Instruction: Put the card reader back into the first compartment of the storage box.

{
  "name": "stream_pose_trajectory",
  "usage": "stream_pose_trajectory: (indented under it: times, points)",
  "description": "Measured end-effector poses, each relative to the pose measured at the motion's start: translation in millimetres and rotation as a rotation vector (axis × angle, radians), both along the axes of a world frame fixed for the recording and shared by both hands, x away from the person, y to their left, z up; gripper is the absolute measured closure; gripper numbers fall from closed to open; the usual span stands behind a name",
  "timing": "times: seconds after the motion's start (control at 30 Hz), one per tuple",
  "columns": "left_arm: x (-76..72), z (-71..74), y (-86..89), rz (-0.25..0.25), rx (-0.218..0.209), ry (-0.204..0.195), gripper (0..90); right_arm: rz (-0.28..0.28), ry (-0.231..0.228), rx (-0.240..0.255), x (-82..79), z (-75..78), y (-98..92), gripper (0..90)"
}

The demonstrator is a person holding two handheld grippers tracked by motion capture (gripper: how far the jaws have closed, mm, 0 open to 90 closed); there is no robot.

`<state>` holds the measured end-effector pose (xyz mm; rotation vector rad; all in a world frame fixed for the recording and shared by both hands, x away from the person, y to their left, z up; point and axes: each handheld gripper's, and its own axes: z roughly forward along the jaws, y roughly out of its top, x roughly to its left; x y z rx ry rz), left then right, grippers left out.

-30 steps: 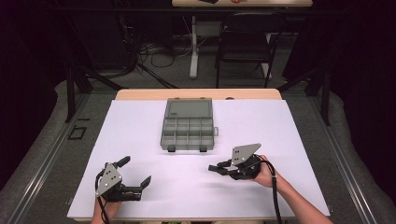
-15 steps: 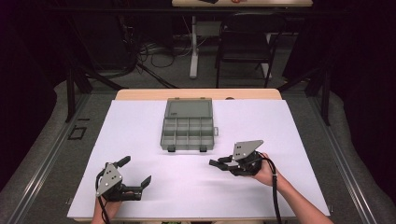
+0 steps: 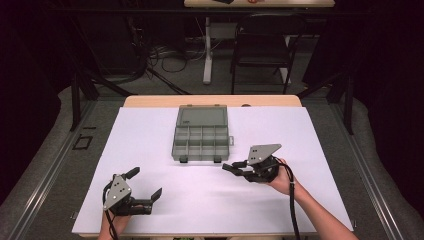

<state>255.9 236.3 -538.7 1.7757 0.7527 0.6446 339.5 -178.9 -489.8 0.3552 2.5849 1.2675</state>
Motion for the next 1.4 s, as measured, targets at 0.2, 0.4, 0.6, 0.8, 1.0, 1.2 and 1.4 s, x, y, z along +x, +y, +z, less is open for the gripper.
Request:
stream_pose_trajectory:
  times: [0.2,0.4,0.6,0.8,1.0,1.2,1.4]
  points:
    - [-0.1,0.0,0.2,0.0,-0.002,-0.001,0.0,-0.026,-0.003,0.003,6.7,3.0,2.3,74.0]
    - [-1.0,0.8,0.2,-0.002,-0.002,-0.006,0.0,-0.053,-0.006,-0.002,12.5,6.4,3.1,74.1]
    - [0.2,0.1,0.7,-0.001,-0.006,-0.001,0.0,-0.075,-0.005,-0.007,18.6,7.1,3.6,74.1]
    - [-0.6,1.0,0.4,-0.003,-0.001,-0.007,0.0,-0.097,-0.016,-0.015,24.3,10.0,5.4,74.0]
    - [-0.6,1.1,0.3,0.001,-0.002,-0.008,0.0,-0.12,-0.025,-0.02,29.9,15.5,8.8,74.0]
    - [-0.6,1.0,0.4,0.0,-0.005,-0.009,0.0,-0.127,-0.028,-0.024,37.3,18.2,17.3,74.0]
    - [-0.3,0.7,1.3,-0.001,-0.007,-0.006,0.0,-0.125,-0.03,-0.033,45.3,21.6,26.8,74.0]
